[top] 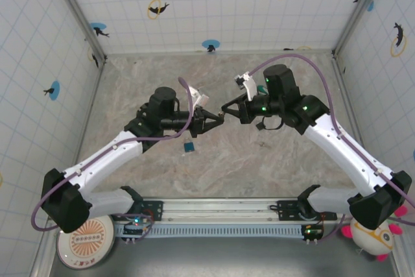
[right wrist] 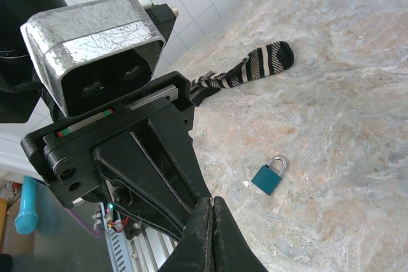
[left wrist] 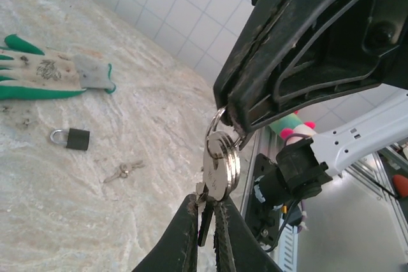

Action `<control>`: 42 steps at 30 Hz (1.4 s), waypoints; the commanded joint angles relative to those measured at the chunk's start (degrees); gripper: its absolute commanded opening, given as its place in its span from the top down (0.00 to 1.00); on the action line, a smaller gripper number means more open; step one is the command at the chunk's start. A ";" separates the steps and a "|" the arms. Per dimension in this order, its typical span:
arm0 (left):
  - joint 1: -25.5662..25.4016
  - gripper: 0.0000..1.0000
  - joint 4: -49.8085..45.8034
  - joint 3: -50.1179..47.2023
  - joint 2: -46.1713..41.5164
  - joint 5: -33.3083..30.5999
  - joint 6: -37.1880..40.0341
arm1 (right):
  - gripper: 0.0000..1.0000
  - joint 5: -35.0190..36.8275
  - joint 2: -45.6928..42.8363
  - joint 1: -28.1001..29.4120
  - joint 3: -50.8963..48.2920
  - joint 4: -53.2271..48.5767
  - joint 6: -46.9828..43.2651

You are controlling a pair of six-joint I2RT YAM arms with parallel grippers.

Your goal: Unlock with the key

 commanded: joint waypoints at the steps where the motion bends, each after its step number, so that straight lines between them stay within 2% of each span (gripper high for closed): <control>1: -0.15 0.87 -2.46 0.27 -1.38 -0.82 2.04 | 1.00 0.27 -0.98 -0.41 -0.39 1.44 -0.17; 5: -0.11 0.88 -3.17 -0.04 -2.21 -1.46 2.33 | 1.00 0.19 -1.04 -0.46 -0.34 1.42 -0.20; 14: -0.11 1.00 -6.01 0.39 -2.96 -3.78 3.61 | 1.00 0.18 -1.13 -0.45 -1.18 1.98 0.00; 18: -0.15 1.00 -9.84 2.43 -1.89 -7.99 4.90 | 1.00 2.00 -1.39 -0.50 -2.49 2.40 0.00; 19: -0.11 1.00 -11.45 3.29 -1.21 -9.08 5.47 | 0.98 3.20 -1.60 -0.59 -3.12 2.74 0.07; 23: -0.11 1.00 -21.57 8.88 3.79 -13.42 9.53 | 0.72 10.34 -3.28 -1.52 -7.46 5.67 1.40; 28: -0.11 1.00 -32.92 14.84 10.76 -14.55 13.91 | 0.56 14.85 -7.70 -3.25 -15.80 14.41 5.25; 31: -0.11 1.00 -38.35 17.75 13.65 -13.65 16.43 | 0.54 13.73 -10.87 -3.26 -21.60 22.21 6.63; 36: -0.12 1.00 -39.44 18.08 13.58 -8.24 18.68 | 0.66 2.10 -9.46 -3.62 -24.17 26.97 9.66; 40: -0.11 1.00 -38.64 19.81 12.55 -4.29 19.42 | 0.66 -3.20 -7.24 -3.40 -24.69 29.15 11.09; 42: -0.11 1.00 -37.69 19.70 11.72 -2.32 19.41 | 0.62 -4.79 -6.62 -3.18 -25.04 30.38 11.58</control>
